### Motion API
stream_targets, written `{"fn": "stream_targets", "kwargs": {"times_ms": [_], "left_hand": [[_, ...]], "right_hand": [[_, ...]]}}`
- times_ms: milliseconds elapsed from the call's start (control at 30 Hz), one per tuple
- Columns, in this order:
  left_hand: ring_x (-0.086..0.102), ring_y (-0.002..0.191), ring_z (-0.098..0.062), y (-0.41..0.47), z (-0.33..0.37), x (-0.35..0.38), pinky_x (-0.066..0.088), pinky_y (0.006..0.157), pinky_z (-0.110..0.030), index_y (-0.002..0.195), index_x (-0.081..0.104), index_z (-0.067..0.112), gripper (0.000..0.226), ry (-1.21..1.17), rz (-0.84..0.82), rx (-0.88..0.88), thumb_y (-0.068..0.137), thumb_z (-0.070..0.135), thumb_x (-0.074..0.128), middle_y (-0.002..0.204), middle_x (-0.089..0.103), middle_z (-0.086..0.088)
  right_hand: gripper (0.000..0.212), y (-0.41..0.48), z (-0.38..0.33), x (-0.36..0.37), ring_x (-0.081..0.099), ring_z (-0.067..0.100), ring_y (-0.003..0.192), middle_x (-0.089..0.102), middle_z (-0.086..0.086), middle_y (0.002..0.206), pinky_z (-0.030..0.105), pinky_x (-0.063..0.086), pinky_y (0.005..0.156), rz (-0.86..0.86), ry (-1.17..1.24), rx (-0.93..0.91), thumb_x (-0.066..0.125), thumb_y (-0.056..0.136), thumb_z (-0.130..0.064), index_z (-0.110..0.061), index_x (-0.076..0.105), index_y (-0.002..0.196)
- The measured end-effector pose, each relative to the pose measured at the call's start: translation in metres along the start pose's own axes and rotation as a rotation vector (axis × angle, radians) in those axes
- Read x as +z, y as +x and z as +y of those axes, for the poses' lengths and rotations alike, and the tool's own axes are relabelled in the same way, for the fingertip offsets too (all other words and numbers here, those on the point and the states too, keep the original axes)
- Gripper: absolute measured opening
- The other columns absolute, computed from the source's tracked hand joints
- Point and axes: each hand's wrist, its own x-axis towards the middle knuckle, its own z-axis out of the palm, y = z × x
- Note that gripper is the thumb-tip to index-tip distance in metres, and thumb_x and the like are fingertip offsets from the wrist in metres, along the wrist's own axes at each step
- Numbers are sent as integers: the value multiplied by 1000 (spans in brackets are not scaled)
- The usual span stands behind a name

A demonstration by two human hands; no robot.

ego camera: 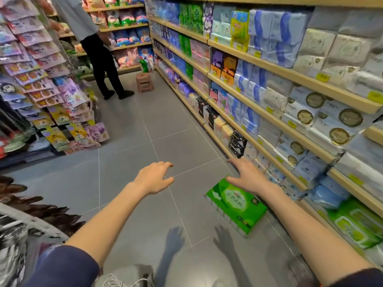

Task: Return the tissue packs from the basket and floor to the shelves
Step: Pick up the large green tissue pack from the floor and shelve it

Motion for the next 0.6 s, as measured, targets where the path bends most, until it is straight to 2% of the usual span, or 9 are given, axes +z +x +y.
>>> {"fn": "stream_targets", "kwargs": {"times_ms": [300,433,600], "left_hand": [[44,127,-25,128,2,-9,42,97,-38,137,37,20,53,16,-74,101,89,40,47,139,47,-5],[43,128,-26,207,13,-6,42,99,-40,138,36,20,54,49,-153,223,89,41,48,141,45,-6],[41,131,-24,317,33,0,39,100,-35,140,34,20,56,90,-243,430,89,39,48,145,41,-4]], "right_hand": [[66,80,54,-10,45,28,123,40,12,142,39,42,99,-30,-47,117,61,82,-30,-16,32,140],[66,109,91,-11,46,30,122,45,14,138,43,42,98,-7,-22,262,61,81,-33,-15,33,138],[68,143,129,-6,43,28,126,42,13,141,41,40,101,79,107,479,61,81,-32,-13,33,139]]}}
